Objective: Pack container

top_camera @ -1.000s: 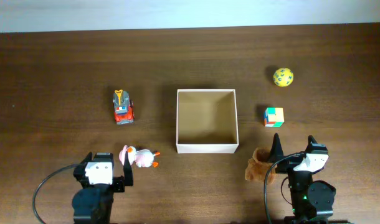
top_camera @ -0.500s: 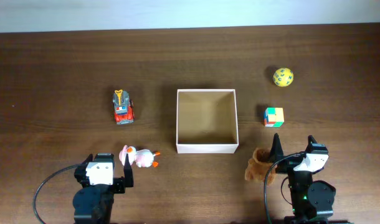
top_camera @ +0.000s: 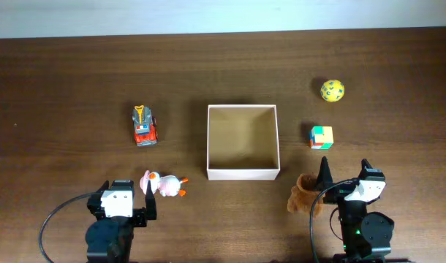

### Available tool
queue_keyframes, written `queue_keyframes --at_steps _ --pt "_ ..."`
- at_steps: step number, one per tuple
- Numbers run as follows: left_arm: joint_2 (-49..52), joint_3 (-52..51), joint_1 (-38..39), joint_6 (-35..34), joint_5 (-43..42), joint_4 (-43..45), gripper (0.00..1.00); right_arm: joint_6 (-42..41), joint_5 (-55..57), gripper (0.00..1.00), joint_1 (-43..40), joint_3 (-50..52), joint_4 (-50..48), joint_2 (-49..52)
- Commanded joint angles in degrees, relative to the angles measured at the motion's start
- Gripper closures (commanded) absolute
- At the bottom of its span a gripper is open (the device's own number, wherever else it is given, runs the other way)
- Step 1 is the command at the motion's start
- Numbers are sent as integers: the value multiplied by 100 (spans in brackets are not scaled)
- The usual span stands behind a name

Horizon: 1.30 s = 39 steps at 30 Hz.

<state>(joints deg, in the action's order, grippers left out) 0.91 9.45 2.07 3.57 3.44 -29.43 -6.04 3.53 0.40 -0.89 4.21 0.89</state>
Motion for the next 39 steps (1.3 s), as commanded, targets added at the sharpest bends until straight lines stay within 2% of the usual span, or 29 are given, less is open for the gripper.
queue_keyframes --at_steps 1,11,17,19,24,25,30,32,35,39 --pt "-24 98 -26 -13 44 0 1 -15 -13 1 -44 57 2 -68" --pt "-24 164 -26 -17 42 459 1 -15 -13 1 -44 57 2 -68" --pt "164 702 -26 -592 48 793 1 -15 -13 1 -44 57 2 -68" --pt "442 992 -26 -599 48 796 1 -15 -13 1 -44 57 2 -68" --pt "2022 2376 -26 -595 374 732 1 -15 -13 1 -44 57 2 -68" --pt "2610 2881 -26 -597 507 627 1 -15 -11 1 -44 57 2 -68" --pt "4284 4308 -26 -802 573 -319 1 -15 -13 1 -44 57 2 -68" --pt "4909 4822 -26 -807 422 -688 1 -15 -13 1 -44 57 2 -68" --pt "5676 5425 -26 -809 22 -752 1 -15 -13 1 -44 57 2 -68" --pt "6133 5840 -26 -809 -289 -675 1 -15 -13 1 -44 57 2 -68"
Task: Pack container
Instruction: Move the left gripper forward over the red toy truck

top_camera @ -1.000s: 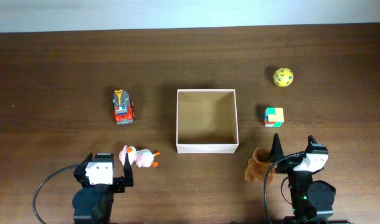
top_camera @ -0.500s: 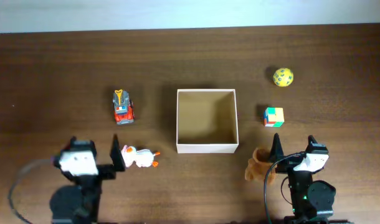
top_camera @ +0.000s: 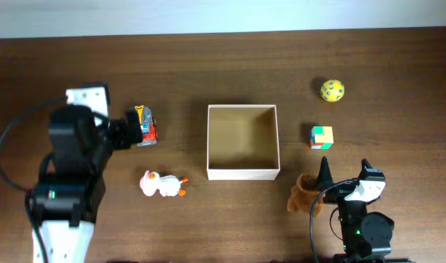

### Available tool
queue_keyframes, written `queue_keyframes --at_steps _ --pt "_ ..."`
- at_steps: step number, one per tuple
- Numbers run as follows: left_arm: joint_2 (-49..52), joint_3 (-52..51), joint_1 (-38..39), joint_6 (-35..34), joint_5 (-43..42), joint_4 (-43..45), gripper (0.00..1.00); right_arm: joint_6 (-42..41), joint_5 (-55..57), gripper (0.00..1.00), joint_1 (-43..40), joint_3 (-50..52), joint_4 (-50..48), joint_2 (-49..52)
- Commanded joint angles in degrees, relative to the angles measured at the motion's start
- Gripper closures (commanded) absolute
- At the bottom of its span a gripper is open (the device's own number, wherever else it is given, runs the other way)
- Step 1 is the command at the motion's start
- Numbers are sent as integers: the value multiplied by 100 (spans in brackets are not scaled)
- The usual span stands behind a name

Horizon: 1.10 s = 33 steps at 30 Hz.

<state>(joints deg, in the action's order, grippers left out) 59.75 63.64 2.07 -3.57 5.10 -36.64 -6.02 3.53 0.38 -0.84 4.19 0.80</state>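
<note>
An open white cardboard box (top_camera: 243,174) stands mid-table, nothing in it. Left of it is a red and grey toy car (top_camera: 147,129), its left side covered by my left gripper (top_camera: 133,128), which reaches in from the left with its jaws apparently spread at the car. A white and pink duck plush (top_camera: 162,185) lies in front of the car. My right gripper (top_camera: 325,169) rests shut at the front right, pointing away from me, beside a brown plush (top_camera: 302,194). A multicoloured cube (top_camera: 322,136) and a yellow ball (top_camera: 332,90) lie right of the box.
The left arm's body and its black cable (top_camera: 11,146) take up the table's left side. The right arm's base (top_camera: 362,226) sits at the front edge. A pale wall strip (top_camera: 223,14) borders the far edge of the table.
My left arm has left its rest pose at the front left, beside the duck, and now stretches up to the toy car. The right arm and all objects have not moved.
</note>
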Motion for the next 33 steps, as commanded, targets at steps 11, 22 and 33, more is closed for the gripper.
queue_keyframes --at_steps 11,22,33 --pt "608 634 -26 -131 -793 750 0 -17 -13 1 -42 52 4 -59" --pt "2365 2072 -70 -638 -627 -20 5 -17 -13 1 -42 52 4 -59" --pt "4273 3635 -337 -682 -763 -1729 10 -17 -13 1 -42 52 4 -59"
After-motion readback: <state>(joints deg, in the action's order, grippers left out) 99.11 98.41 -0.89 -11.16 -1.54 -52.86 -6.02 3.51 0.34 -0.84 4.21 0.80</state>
